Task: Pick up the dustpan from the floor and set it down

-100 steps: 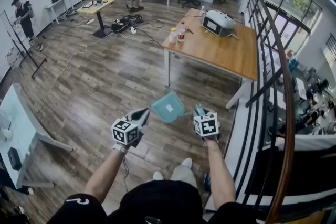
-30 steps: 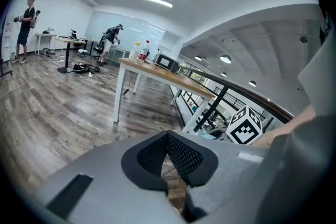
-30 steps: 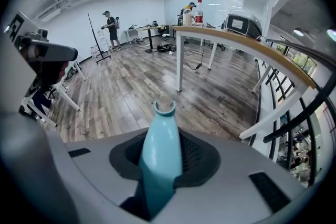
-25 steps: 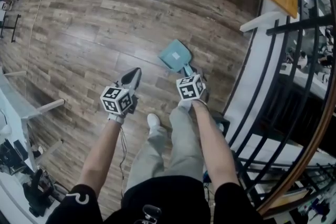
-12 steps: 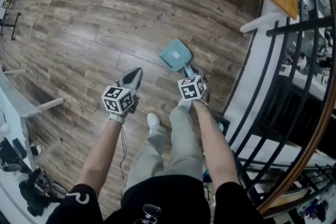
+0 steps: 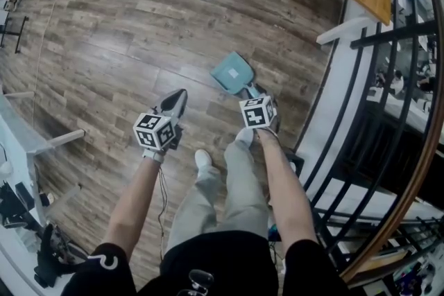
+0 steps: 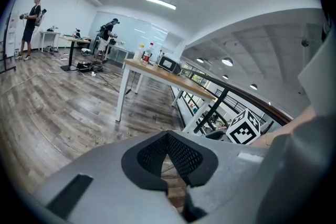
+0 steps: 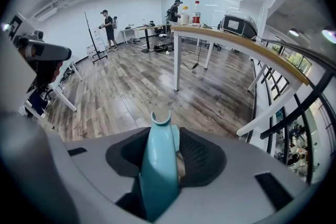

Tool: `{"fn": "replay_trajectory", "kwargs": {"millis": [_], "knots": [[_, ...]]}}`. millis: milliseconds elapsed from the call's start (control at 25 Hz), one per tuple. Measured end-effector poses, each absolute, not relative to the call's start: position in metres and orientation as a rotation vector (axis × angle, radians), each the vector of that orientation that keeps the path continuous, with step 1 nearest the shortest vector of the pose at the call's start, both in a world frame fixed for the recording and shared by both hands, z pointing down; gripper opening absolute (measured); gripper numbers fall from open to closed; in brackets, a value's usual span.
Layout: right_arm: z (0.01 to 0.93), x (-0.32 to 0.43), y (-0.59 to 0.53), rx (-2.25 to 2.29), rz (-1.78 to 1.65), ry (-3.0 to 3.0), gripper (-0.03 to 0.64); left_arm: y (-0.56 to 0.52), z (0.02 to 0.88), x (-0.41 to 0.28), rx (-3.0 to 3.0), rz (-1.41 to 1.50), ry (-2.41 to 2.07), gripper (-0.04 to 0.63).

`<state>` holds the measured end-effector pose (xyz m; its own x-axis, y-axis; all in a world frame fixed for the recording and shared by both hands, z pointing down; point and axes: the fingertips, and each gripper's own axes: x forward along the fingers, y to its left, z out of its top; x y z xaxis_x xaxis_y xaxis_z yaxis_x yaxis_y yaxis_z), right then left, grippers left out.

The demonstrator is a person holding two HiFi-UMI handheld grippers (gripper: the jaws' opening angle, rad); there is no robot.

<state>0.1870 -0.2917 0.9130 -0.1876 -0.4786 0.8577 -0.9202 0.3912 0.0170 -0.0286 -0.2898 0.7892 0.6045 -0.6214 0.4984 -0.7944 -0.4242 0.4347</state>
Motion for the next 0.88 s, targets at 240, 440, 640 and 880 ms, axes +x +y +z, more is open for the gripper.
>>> {"fn": "replay_trajectory", "kwargs": {"millis": [240,440,640,880], "knots": [[0.899,0.180,-0.289,1.238,0.680,-1.827,0.149,-0.282,0.785,-0.034,2.187,0.344,-1.105,-0.002],[0.885,0.179,-0.289,1.272,0.655,-1.844,0.149,-0.275,0.779,-0.031,2.203,0.349,-1.086,-0.002],[0.865,0.178,-0.286,1.301,0.633,-1.850,0.156,-0.265,0.766,-0.028,2.232,0.352,-1.063,-0.002],[0.825,0.170,-0.278,1.372,0.587,-1.882,0.155,-0.246,0.741,-0.032,2.276,0.347,-1.043,-0.002]]}}
